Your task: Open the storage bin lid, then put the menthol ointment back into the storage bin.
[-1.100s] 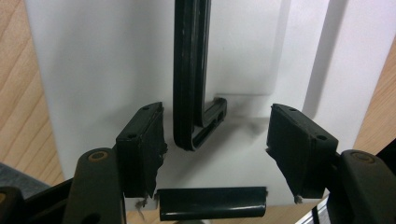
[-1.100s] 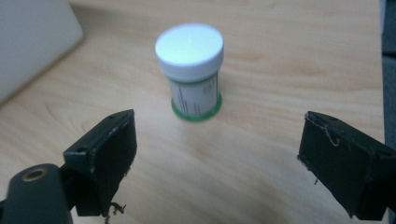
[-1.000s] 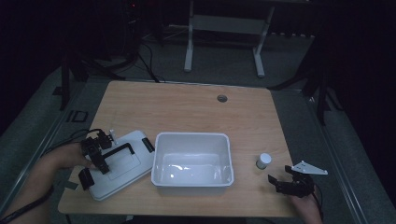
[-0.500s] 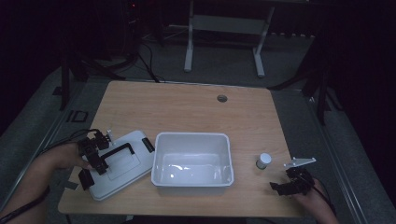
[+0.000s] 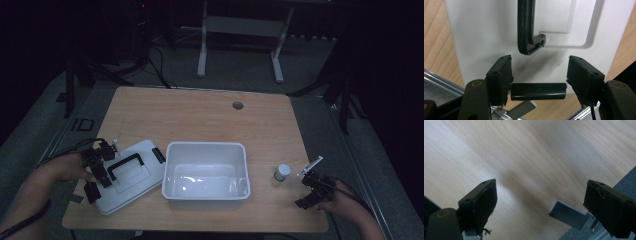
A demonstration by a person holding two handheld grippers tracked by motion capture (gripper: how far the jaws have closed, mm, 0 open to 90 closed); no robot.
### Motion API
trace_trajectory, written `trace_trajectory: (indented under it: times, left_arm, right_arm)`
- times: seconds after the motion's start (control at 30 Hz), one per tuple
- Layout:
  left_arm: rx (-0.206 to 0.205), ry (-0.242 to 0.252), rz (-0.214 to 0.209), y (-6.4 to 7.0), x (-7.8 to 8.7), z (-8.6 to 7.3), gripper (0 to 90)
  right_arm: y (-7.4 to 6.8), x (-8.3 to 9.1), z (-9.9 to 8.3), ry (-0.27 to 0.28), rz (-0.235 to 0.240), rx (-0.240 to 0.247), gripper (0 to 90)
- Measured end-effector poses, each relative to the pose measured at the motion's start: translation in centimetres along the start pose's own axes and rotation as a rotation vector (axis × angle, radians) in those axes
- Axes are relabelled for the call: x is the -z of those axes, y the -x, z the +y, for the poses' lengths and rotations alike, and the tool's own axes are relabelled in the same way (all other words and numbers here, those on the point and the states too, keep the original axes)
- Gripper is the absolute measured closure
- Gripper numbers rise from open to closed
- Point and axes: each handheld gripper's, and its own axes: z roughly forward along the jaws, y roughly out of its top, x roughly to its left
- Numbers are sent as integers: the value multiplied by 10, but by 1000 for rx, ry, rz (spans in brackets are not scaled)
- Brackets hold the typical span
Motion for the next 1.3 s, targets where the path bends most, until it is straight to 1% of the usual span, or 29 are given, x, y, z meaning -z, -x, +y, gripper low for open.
trace_trajectory:
  times: [0.03,0.07,0.1,0.13,0.17,0.2,0.23,0.27,0.3,0.33,0.43,0.53,0.6,0.63,0.7,0.77,0.83,0.9,1.0,1.1,1.17,1.27,1.3]
  left_arm:
    - [-3,-1,0,0,1,0,372]
    - [0,0,0,0,1,0,372]
    - [4,-2,-3,0,1,-1,374]
    - [1,-6,-3,0,1,-1,374]
    - [2,-9,-1,0,0,-1,374]
    - [2,-8,-2,0,0,-1,374]
    - [2,-8,-2,0,0,-1,374]
    - [1,-8,1,0,0,-1,374]
    - [2,-8,1,1,0,-1,374]
    - [1,-13,1,1,-1,0,374]
    - [1,-15,4,2,-1,0,374]
    - [0,-15,4,2,-1,0,374]
    - [-1,-10,3,2,0,0,374]
    - [-1,-10,3,2,0,0,374]
    - [-6,-11,6,2,-1,0,374]
    - [-7,-14,-1,3,-2,1,374]
    - [-10,-13,1,3,-2,1,374]
    - [-9,-13,1,3,-2,1,374]
    - [-7,-12,-1,3,-3,1,374]
    - [-5,-10,-2,2,-3,0,373]
    - [-4,-20,3,2,-5,0,374]
    - [-3,-16,1,2,-5,1,373]
    - [-6,-16,-2,2,-5,1,374]
  right_arm:
    - [0,0,2,-20,2,3,116]
    - [0,0,2,-20,2,3,116]
    - [1,2,5,-56,-1,19,129]
    - [1,2,5,-56,-1,19,129]
    - [1,2,6,-74,-4,23,128]
    - [1,5,9,-86,-5,37,129]
    - [1,5,9,-86,-5,37,129]
    - [2,6,11,-87,3,34,128]
    - [4,8,14,-102,10,41,129]
    - [5,8,15,-106,15,36,130]
    - [7,10,17,-103,19,42,135]
    - [10,13,20,-96,24,36,141]
    - [12,16,24,-88,13,37,141]
    - [12,17,26,-88,13,29,141]
    - [13,18,27,-83,9,34,140]
    - [13,22,33,-70,13,41,141]
    - [13,23,37,-69,7,34,141]
    - [13,24,39,-65,7,39,141]
    - [14,23,49,-51,13,28,140]
    - [14,21,54,-53,16,16,141]
    - [14,18,61,-47,27,-6,141]
    - [15,14,70,-51,15,-3,141]
    - [15,13,73,-52,16,-14,142]
